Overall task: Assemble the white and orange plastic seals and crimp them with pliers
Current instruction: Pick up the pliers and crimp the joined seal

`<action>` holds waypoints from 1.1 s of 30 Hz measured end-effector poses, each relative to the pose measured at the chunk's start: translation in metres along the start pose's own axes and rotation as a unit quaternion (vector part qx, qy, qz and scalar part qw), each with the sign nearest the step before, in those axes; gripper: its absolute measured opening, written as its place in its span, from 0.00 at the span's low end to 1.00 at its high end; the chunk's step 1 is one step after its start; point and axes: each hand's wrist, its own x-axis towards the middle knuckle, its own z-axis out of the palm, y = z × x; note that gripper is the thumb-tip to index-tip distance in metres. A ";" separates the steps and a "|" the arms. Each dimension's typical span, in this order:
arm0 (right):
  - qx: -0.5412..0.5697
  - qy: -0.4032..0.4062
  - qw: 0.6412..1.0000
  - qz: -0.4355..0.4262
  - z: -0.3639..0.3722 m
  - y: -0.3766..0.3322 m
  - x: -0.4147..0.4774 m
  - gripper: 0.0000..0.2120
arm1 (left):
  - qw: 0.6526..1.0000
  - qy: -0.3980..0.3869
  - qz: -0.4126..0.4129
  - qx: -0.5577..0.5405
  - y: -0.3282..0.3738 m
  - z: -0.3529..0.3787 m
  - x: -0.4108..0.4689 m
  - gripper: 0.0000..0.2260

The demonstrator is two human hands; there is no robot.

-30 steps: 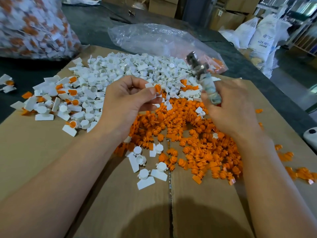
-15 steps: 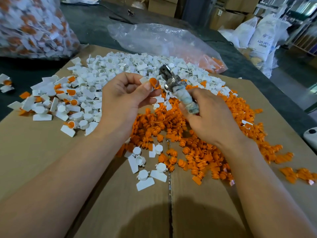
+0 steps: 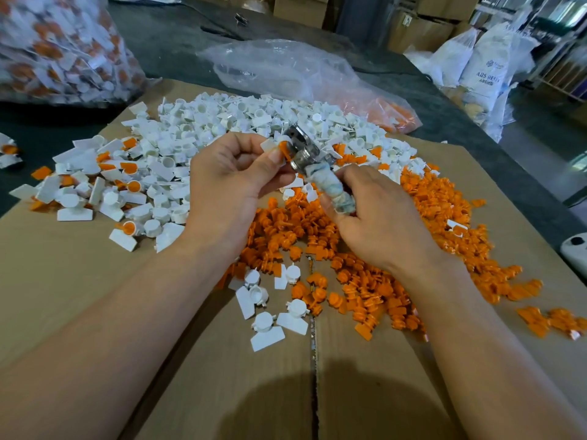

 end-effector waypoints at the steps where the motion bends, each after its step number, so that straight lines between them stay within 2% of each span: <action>1: -0.002 0.002 1.000 -0.002 0.000 0.000 0.000 0.11 | 1.000 0.000 -0.002 0.000 0.000 0.000 0.000 0.07; 6: -0.030 0.021 0.999 -0.012 -0.001 -0.001 0.000 0.08 | 1.000 -0.004 -0.003 0.002 0.002 0.000 0.000 0.07; 12: -0.053 0.024 0.998 -0.010 -0.001 -0.002 -0.001 0.08 | 1.000 -0.005 -0.017 0.009 0.001 -0.001 0.000 0.07; 24: 0.043 -0.022 0.999 -0.013 -0.001 -0.004 -0.003 0.07 | 0.999 -0.037 -0.025 0.021 0.002 -0.003 -0.001 0.08; 33: 0.084 -0.050 0.995 -0.010 -0.002 -0.007 -0.002 0.06 | 0.999 -0.021 -0.013 0.035 0.003 -0.001 -0.003 0.09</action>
